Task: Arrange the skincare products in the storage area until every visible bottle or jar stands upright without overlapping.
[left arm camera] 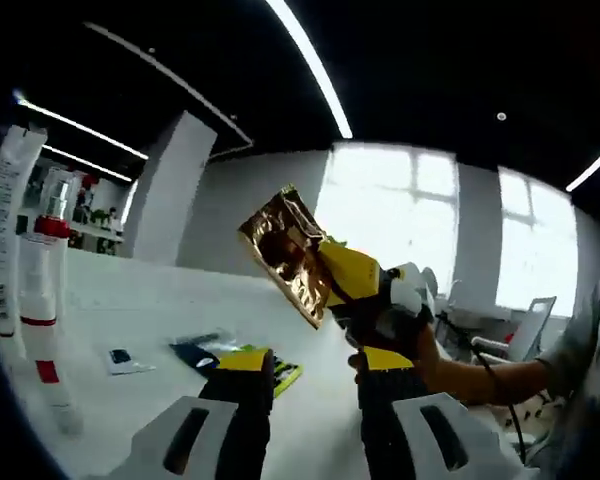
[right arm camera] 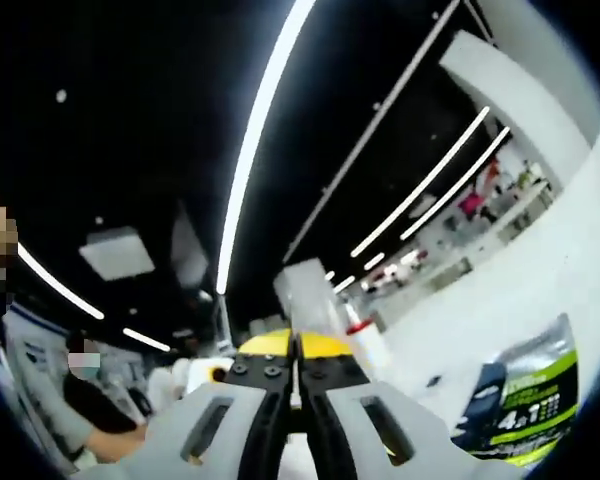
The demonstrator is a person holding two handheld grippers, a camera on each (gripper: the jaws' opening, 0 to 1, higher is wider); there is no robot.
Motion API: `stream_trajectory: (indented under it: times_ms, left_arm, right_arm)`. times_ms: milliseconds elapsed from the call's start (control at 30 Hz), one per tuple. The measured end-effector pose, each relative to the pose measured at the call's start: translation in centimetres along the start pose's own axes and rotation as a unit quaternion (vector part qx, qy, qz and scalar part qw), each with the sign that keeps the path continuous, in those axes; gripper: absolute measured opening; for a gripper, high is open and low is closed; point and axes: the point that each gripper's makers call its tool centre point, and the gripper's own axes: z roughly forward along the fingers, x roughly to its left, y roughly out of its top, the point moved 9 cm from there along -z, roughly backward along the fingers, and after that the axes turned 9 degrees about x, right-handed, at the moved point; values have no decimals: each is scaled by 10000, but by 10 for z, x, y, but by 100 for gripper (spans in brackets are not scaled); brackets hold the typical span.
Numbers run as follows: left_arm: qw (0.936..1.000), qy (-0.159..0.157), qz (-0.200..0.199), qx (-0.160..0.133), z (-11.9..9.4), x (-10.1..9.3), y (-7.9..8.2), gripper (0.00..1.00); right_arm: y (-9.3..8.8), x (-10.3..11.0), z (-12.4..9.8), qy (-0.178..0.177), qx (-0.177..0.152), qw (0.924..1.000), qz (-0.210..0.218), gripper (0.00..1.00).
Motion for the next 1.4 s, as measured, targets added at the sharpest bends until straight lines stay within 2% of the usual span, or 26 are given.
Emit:
stream_trajectory:
  times_ms: [67, 133, 167, 200, 267, 333, 400, 600, 700, 833, 867, 933, 967, 1000, 1033, 1067, 1100, 1133, 1200, 1300, 1367, 1400]
  left_arm:
    - [9991, -121, -291, -273, -5, 1, 4, 27]
    - [9982, -119, -488, -325, -10, 5, 6, 17]
    - [9982, -100, -475, -349, -12, 5, 6, 9]
    - [9982, -143, -327, -492, -16, 6, 6, 4]
    - [9953, -248, -673, -649, -18, 7, 10, 1]
    - [9915, -398, -977, -756, -22, 6, 11, 1]
    - [9861, -484, -1147, -1104, -27, 13, 16, 1]
    - [9795, -567, -1384, -1353, -34, 17, 16, 1]
    - [9795, -516, -1372, -1383, -34, 16, 17, 1]
    - [9786, -503, -1409, -1409, -34, 15, 16, 1]
    - [9789, -487, -1413, -1396, -34, 17, 17, 1]
    - [9803, -444, -1363, -1361, -34, 21, 18, 1]
    - [9807, -438, -1345, -1349, -34, 21, 19, 1]
    - [9808, -439, -1331, -1353, -34, 21, 19, 1]
    - [9804, -440, -1336, -1377, -35, 22, 20, 1]
    - [9788, -470, -1370, -1451, -37, 24, 23, 1]
    - [9772, -509, -1419, -1498, -39, 27, 25, 1]
    - [9742, -564, -1513, -1578, -41, 29, 27, 1]
    - [9721, -469, -1578, -1673, -46, 34, 28, 1]
    - [9698, -435, -1661, -1730, -50, 39, 30, 1]
    - [9689, -439, -1703, -1743, -50, 41, 31, 1]
    - [9689, -432, -1712, -1732, -50, 41, 31, 1]
  right_arm:
    - [-2, 1, 1, 55, 23, 10000, 52, 0]
    - [-5, 2, 4, 98, 145, 9998, 92, 0]
    - [-7, 2, 4, 88, 209, 9997, 72, 0]
    - [-7, 4, 5, 95, 190, 9998, 68, 0]
    - [-8, 4, 5, 112, 221, 9997, 80, 0]
    - [-8, 3, 5, 103, 245, 9996, 64, 0]
    - [-10, 4, 6, 120, 345, 9993, 18, 0]
    - [-20, 6, 12, 253, 770, 9967, 41, 0]
    - [-24, 6, 13, 287, 987, 9947, 16, 0]
    - [-40, 12, 18, 413, 1777, 9828, -274, 1]
    - [-46, 18, 20, 454, 1961, 9784, -467, 1]
    - [-53, 25, 24, 543, 2060, 9742, -741, 1]
    - [-57, 29, 25, 586, 2178, 9698, -930, 0]
    - [-60, 31, 25, 585, 2287, 9665, -1003, 0]
    - [-65, 32, 24, 589, 2564, 9589, -1068, 0]
    - [-68, 33, 23, 604, 2730, 9550, -991, 0]
    - [-70, 32, 23, 635, 2776, 9547, -865, 0]
    - [-69, 31, 24, 622, 2728, 9564, -837, 0]
    - [-61, 27, 22, 515, 2535, 9632, -725, 3]
    - [-44, 17, 18, 399, 1945, 9795, -334, 22]
    - [-35, 11, 14, 418, 1733, 9839, 114, 35]
    - [-31, 9, 12, 456, 1608, 9855, 281, 39]
